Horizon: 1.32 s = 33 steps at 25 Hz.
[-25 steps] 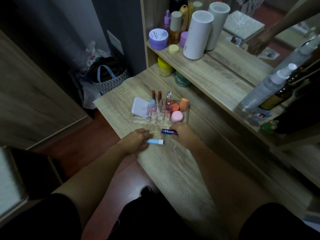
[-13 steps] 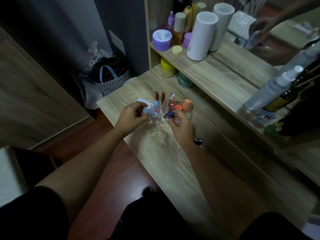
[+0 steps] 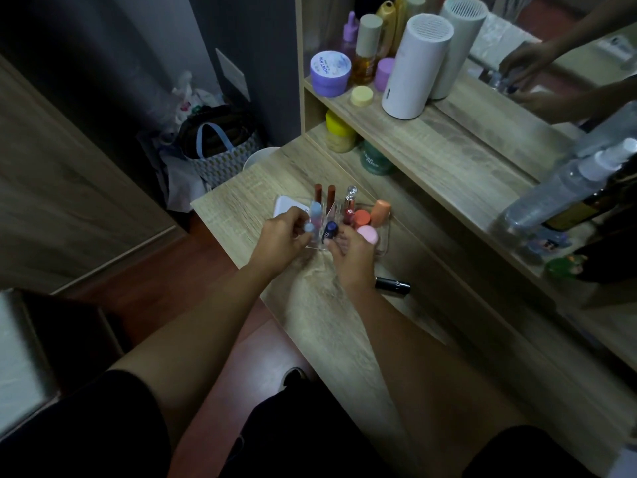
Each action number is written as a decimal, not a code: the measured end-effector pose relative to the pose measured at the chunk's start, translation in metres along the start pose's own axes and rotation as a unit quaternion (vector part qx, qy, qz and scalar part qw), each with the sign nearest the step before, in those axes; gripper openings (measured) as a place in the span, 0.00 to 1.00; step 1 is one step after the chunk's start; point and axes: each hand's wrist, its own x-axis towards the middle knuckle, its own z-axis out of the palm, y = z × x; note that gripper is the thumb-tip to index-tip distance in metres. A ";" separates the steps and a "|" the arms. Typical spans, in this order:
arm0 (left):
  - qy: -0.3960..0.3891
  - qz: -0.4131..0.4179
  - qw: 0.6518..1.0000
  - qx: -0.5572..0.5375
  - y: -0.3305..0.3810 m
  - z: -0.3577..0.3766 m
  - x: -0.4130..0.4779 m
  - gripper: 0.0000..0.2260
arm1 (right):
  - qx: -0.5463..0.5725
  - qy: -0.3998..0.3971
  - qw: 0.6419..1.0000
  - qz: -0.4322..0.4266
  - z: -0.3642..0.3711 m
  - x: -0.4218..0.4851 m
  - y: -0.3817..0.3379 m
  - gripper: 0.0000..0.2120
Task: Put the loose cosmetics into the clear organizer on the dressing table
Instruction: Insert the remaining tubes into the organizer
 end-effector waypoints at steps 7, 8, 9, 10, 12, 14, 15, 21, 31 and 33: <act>0.005 0.028 0.999 0.019 -0.004 0.006 0.001 0.06 | -0.042 0.006 0.999 0.011 0.006 -0.001 -0.004 0.13; 0.004 0.029 0.999 0.017 -0.004 0.006 0.001 0.06 | -0.058 0.014 0.998 0.007 0.007 -0.002 -0.004 0.13; 0.004 0.029 0.999 0.012 -0.004 0.007 0.001 0.06 | -0.071 0.024 0.997 0.002 0.007 -0.003 -0.003 0.12; 0.003 0.029 1.000 0.008 -0.004 0.007 0.000 0.06 | -0.085 0.034 0.996 -0.003 0.008 -0.004 -0.002 0.12; 0.001 0.031 0.999 0.010 -0.005 0.008 0.000 0.05 | -0.107 0.039 0.993 -0.005 0.009 -0.004 0.000 0.10; -0.001 0.032 0.999 0.015 -0.005 0.008 0.000 0.05 | -0.116 0.027 0.993 -0.003 0.009 -0.003 0.001 0.10; -0.001 0.032 0.999 0.015 -0.004 0.008 0.000 0.05 | -0.122 0.022 0.992 -0.005 0.008 -0.002 0.001 0.10; -0.012 0.020 1.000 0.010 -0.001 0.008 -0.003 0.06 | -0.156 0.005 0.987 -0.020 0.006 0.003 0.003 0.09; 0.083 -0.012 0.996 0.016 0.004 0.034 -0.048 0.05 | -0.293 -0.074 0.952 -0.049 -0.034 -0.017 0.002 0.20; 0.040 -0.005 0.999 0.031 0.001 0.047 -0.062 0.06 | -0.321 -0.115 0.940 -0.027 -0.047 -0.019 0.007 0.26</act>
